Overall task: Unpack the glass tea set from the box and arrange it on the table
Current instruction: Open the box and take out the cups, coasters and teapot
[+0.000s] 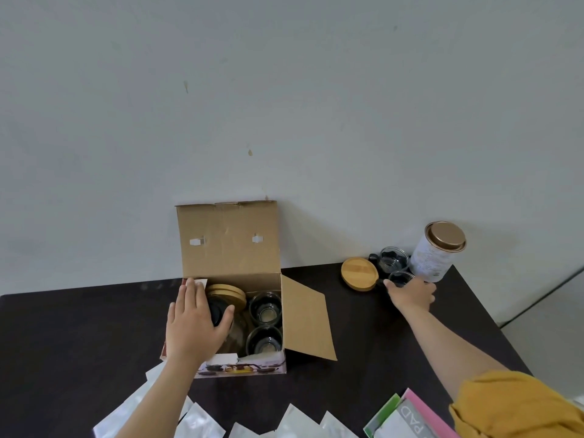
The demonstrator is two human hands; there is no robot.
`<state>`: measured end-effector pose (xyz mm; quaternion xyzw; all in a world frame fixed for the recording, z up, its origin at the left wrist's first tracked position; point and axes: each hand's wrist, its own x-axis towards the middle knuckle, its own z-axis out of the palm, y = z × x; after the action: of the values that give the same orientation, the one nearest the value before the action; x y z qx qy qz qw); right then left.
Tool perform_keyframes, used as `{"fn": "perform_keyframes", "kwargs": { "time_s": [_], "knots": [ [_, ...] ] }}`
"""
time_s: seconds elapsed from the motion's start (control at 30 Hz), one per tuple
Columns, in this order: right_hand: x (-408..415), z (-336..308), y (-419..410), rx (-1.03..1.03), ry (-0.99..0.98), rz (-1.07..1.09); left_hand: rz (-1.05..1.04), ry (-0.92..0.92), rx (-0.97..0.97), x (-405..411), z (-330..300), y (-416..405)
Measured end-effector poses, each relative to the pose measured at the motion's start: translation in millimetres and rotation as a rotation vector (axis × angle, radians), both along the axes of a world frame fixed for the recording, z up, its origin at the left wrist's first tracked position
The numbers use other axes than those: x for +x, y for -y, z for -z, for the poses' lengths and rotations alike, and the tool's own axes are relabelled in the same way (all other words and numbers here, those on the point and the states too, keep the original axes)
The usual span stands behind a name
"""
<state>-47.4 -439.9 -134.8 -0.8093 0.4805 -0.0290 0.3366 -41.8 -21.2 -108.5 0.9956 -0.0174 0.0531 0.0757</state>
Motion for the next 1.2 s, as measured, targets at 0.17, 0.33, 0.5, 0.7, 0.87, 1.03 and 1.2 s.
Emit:
{"fn": "perform_keyframes", "kwargs": {
  "time_s": [0.17,0.33,0.5,0.7,0.87,1.03,1.2],
  "knots": [
    [-17.7,5.0,-11.4,-0.175,0.067,-0.067,-0.003,-0.007,0.006,-0.8,-0.7,0.2],
    [-46.8,1.1,-71.1,-0.221,0.325,-0.440,-0.004,-0.011,0.001,-1.3,-3.1,1.7],
    [-65.4,-23.7,-155.8,-0.117,0.546,-0.790,-0.007,-0.011,-0.009,-2.0,-3.3,0.9],
    [-48.3,-61.2,-222.5,-0.005,0.455,-1.136,-0.007,-0.015,-0.013,-3.1,-5.2,1.5],
    [-29.3,-72.6,-252.5,-0.211,0.096,-1.271,-0.009,-0.009,-0.028,-2.5,-4.1,1.5],
    [-15.9,-73.0,-271.3,-0.347,-0.309,-1.323,-0.008,-0.011,-0.009,-2.6,-2.9,1.3],
    [-7.4,-67.4,-277.8,-0.414,-0.507,-1.363,-0.003,-0.009,0.000,-2.5,-2.8,0.7]
  ]
}}
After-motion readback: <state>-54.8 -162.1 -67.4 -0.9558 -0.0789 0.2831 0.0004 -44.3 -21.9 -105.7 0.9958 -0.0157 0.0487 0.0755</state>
